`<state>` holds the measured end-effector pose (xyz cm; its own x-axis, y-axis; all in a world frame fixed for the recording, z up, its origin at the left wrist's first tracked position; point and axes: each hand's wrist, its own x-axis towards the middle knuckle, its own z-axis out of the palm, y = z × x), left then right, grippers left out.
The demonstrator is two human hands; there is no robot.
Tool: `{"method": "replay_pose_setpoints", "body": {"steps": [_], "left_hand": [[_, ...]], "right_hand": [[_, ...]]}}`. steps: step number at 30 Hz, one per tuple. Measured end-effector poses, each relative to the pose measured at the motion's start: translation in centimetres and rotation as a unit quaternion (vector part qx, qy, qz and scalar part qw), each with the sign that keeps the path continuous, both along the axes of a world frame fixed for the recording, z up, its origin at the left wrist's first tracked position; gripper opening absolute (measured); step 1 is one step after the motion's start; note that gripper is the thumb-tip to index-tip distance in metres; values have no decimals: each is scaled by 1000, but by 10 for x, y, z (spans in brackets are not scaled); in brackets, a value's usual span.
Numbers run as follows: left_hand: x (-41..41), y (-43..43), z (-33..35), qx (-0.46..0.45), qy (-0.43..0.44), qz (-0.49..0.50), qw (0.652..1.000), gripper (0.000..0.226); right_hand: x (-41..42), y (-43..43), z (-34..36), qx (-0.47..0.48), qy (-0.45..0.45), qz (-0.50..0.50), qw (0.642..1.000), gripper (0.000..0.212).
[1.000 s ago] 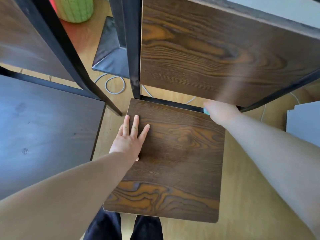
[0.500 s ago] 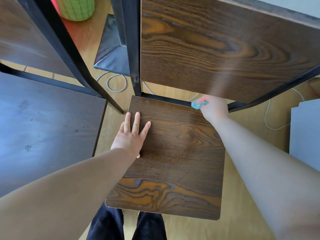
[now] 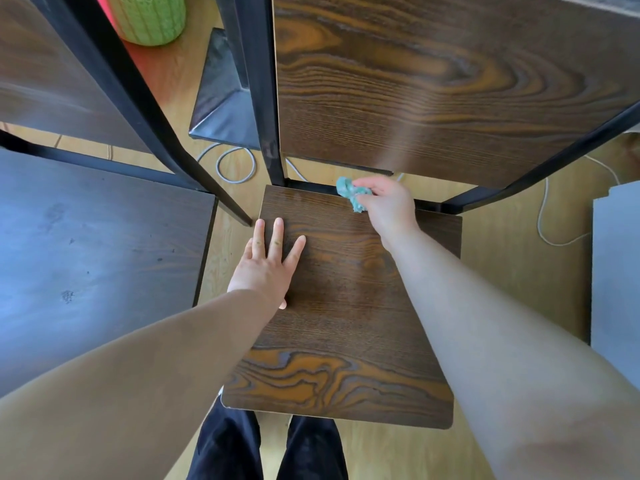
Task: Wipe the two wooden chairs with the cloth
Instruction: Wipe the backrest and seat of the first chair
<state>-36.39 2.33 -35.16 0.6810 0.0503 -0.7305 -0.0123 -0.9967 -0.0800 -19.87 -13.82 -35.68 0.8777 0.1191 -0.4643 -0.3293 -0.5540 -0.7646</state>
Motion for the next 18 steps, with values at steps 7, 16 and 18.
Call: {"method": "replay_pose_setpoints", "body": {"steps": [7, 16, 18], "left_hand": [[1, 0, 0, 1, -4, -8, 1000, 126], [-1, 5, 7, -13, -12, -11, 1000, 122], [-3, 10, 12, -23, -24, -18, 999, 114]], "right_hand": [[-14, -7, 11, 12, 21, -12, 1000, 27], [-122, -1, 19, 6, 100, 16, 995, 26], [-140, -3, 21, 47, 162, -41, 985, 27]]}}
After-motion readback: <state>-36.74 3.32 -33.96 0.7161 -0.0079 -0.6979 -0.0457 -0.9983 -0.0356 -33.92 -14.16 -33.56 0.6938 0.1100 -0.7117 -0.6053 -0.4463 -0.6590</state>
